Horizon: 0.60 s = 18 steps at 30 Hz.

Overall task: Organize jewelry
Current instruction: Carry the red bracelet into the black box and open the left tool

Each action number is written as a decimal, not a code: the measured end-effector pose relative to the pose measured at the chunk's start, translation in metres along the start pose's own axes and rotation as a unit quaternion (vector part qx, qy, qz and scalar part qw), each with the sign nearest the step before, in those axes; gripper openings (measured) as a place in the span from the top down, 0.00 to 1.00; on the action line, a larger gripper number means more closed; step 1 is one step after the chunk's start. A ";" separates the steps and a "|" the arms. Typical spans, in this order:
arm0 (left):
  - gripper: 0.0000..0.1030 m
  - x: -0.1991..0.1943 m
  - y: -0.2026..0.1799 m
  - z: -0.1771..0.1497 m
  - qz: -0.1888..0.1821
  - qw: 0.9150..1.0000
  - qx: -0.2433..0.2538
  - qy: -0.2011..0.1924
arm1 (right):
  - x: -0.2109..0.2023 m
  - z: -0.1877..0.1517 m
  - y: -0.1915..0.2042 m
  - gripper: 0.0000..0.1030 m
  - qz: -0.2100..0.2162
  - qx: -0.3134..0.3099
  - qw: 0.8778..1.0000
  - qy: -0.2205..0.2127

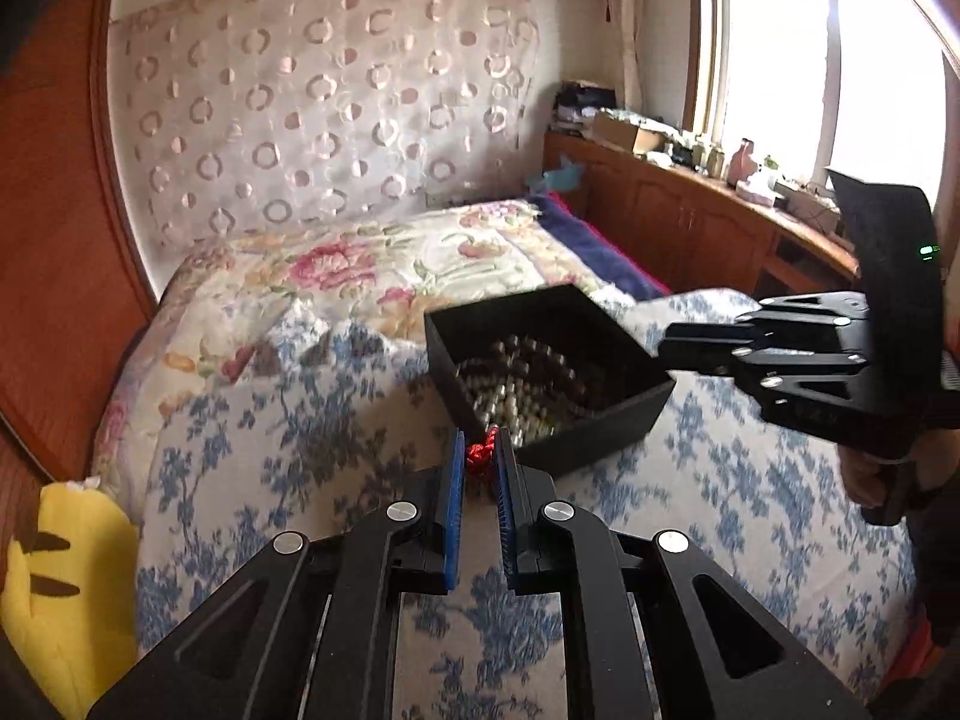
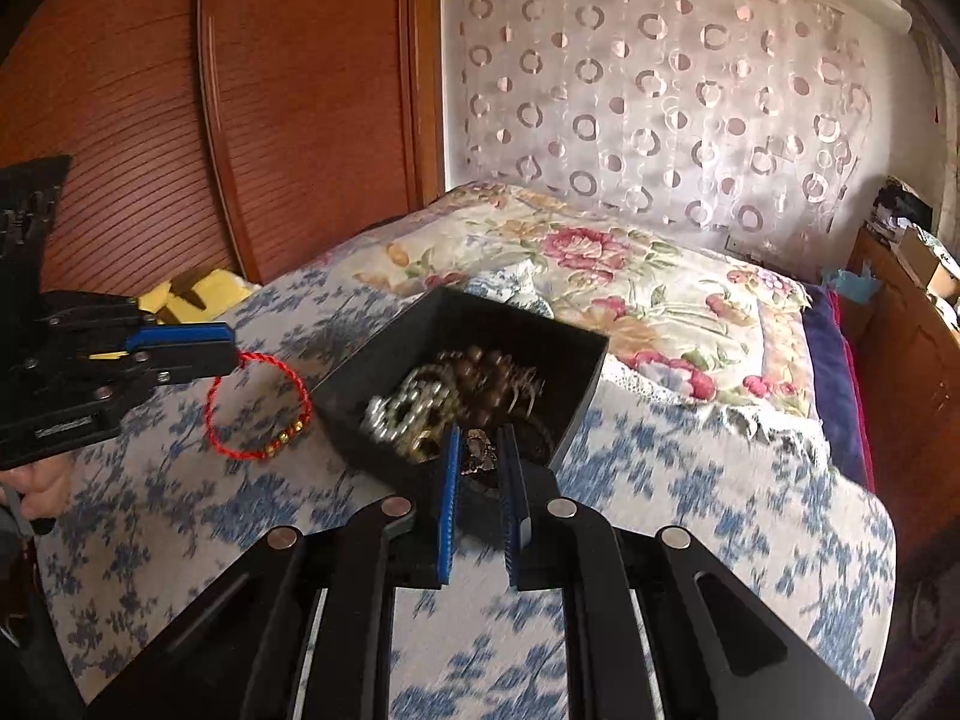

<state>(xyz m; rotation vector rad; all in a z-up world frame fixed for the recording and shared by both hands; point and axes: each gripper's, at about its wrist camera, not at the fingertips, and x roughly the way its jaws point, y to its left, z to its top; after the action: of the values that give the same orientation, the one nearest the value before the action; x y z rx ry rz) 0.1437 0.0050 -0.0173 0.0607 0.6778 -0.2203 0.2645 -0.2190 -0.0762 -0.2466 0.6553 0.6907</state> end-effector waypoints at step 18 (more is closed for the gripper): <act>0.91 0.023 -0.005 0.048 -0.012 0.999 0.002 -0.030 | 0.049 0.027 -0.036 0.79 -0.008 0.036 0.999 0.002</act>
<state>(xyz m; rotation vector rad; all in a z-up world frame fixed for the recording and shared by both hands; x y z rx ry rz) 0.1890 -0.0102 0.0054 0.0501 0.6181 -0.2449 0.3294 -0.2093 -0.0864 -0.1869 0.6792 0.6510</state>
